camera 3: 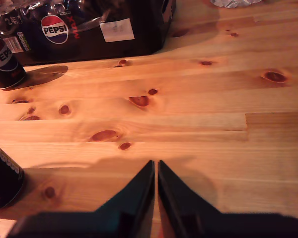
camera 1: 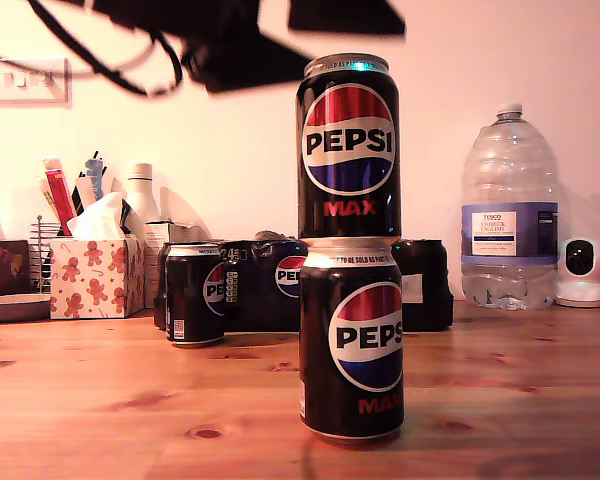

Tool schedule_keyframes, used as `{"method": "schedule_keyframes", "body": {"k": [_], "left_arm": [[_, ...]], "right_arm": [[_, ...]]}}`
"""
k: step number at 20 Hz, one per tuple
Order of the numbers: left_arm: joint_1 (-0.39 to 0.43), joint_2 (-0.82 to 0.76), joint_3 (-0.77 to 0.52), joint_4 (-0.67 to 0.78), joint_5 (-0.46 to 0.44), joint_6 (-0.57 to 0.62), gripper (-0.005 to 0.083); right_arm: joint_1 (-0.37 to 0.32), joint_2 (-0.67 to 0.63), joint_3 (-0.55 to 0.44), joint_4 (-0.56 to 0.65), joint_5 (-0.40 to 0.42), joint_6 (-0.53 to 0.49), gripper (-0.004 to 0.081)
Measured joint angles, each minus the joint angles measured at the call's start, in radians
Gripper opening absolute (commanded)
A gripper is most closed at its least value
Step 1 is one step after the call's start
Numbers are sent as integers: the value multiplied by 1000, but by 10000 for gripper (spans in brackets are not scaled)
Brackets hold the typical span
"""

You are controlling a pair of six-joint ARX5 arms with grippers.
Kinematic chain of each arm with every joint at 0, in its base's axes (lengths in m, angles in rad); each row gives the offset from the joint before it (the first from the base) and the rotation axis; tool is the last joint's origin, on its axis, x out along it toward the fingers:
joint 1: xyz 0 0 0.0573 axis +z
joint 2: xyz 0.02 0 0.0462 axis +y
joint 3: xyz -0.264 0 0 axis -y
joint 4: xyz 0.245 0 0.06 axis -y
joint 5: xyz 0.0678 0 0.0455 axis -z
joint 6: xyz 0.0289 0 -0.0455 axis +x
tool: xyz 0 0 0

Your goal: Stack up the Pepsi cans on top of each other

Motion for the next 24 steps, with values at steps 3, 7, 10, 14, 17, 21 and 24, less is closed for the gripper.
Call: {"method": "schedule_keyframes", "body": {"k": [3, 7, 10, 14, 17, 21, 24], "left_arm": [[0, -66, 0, -16, -11, 27, 782], [39, -165, 0, -61, -48, 58, 774], [167, -183, 0, -126, -39, 60, 645], [313, -182, 0, -216, 5, 84, 419], [373, -182, 0, -229, 42, 108, 415], [454, -182, 0, -232, 105, 110, 559], [478, -182, 0, -232, 122, 110, 695]], "right_arm": [[0, 0, 0, 0, 0, 0, -12], [0, 0, 0, 0, 0, 0, -12], [0, 0, 0, 0, 0, 0, -12], [0, 0, 0, 0, 0, 0, -12], [0, 0, 0, 0, 0, 0, -12], [0, 0, 0, 0, 0, 0, -12], [0, 0, 0, 0, 0, 0, -12]]}}
